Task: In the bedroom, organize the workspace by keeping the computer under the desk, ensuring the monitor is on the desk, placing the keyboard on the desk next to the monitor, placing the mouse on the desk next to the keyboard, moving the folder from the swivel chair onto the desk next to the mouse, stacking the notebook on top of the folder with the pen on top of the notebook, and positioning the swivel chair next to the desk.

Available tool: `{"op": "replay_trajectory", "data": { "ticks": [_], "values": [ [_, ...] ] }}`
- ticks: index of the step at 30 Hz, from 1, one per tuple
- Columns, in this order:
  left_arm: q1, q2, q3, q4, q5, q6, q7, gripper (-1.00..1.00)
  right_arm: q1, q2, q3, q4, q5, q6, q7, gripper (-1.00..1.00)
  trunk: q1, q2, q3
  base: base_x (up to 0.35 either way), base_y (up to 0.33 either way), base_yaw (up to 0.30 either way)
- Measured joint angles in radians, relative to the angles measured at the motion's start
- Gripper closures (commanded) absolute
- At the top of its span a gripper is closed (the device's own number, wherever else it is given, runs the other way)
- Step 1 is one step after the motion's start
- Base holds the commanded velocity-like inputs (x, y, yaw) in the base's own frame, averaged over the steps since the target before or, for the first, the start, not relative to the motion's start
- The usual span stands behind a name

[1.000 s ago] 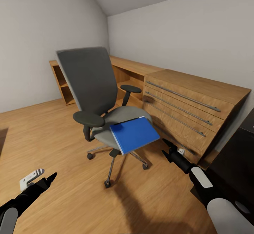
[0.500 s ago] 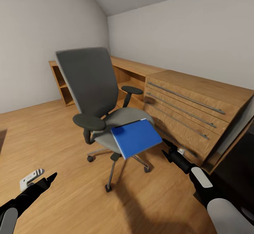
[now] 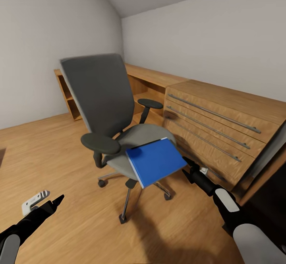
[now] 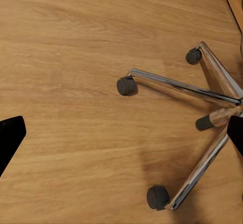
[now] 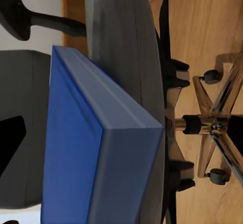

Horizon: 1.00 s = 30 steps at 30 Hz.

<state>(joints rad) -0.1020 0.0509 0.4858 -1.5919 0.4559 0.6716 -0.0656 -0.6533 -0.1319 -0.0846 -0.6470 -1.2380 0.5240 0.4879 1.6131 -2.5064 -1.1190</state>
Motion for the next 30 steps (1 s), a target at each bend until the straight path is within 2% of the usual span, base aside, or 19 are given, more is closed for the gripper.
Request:
{"op": "replay_trajectory", "data": {
  "ticks": [30],
  "values": [
    [0.000,0.000,0.000,0.000,0.000,0.000,0.000,-1.00,-0.001,0.018,0.006,0.001,0.004,-0.023,0.000,-1.00,0.000,0.000,0.000,0.005,0.000,0.000]
  ]
}}
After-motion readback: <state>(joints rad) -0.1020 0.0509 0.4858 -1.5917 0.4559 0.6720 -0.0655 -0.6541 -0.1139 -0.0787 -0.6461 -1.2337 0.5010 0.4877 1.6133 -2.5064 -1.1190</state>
